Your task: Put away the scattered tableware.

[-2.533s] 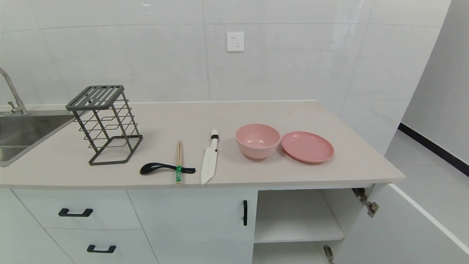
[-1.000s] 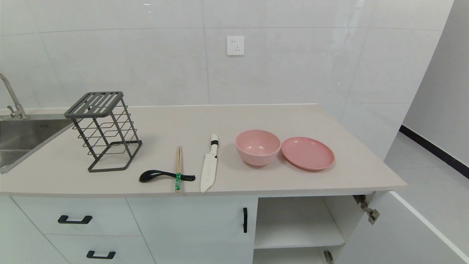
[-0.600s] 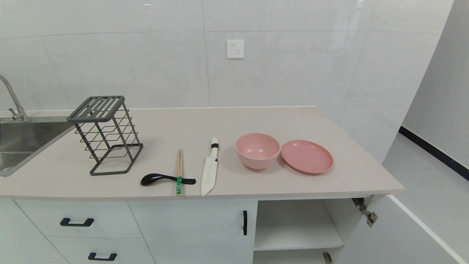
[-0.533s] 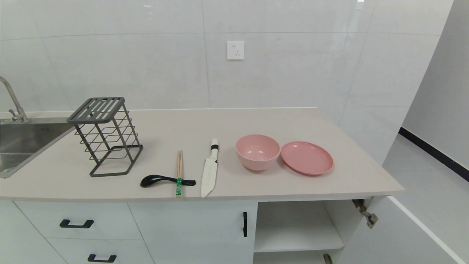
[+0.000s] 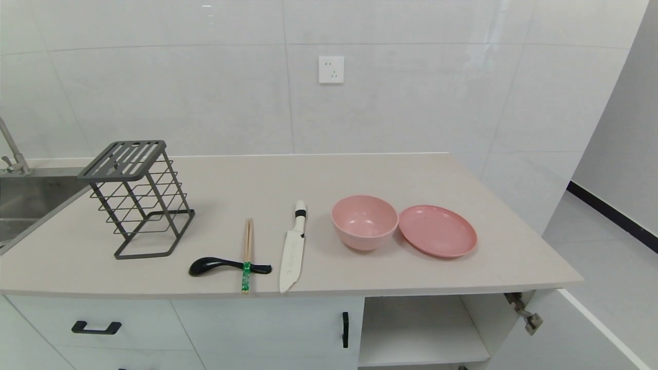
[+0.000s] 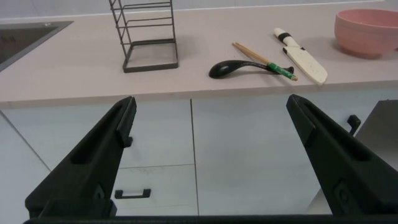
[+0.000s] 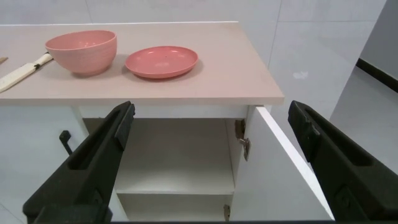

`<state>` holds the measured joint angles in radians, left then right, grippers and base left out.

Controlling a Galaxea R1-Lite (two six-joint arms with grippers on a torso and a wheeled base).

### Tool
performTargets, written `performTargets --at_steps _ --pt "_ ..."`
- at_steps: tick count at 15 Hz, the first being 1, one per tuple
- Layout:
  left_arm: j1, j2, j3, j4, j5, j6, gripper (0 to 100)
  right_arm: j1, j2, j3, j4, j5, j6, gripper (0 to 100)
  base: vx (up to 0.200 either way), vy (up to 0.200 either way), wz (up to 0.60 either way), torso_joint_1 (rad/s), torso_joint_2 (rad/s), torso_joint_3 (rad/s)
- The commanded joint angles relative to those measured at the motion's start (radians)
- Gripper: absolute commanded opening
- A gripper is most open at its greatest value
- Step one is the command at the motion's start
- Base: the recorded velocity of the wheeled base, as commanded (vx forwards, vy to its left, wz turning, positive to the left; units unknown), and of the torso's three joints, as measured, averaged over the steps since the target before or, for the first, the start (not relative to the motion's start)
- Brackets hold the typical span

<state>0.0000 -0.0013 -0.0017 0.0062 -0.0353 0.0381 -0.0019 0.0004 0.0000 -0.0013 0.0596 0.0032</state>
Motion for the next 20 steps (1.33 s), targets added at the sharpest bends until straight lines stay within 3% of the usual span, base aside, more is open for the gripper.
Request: performTargets --at_steps 1,6,20 --pt "0.000 0.001 0.000 0.000 0.000 0.000 100 0.000 0.000 0.000 0.000 0.000 0.001 100 0.000 0.000 0.00 0.041 -0.08 -0.041" --pt "0.000 0.001 0.000 0.000 0.000 0.000 100 -0.001 0.000 0.000 0.000 0.000 0.004 100 0.000 0.000 0.00 0.136 -0.29 -0.153" --pt "0.000 0.001 0.000 0.000 -0.001 0.002 100 -0.001 0.000 0.000 0.000 0.000 0.004 100 0.000 0.000 0.00 0.002 0.00 -0.002"
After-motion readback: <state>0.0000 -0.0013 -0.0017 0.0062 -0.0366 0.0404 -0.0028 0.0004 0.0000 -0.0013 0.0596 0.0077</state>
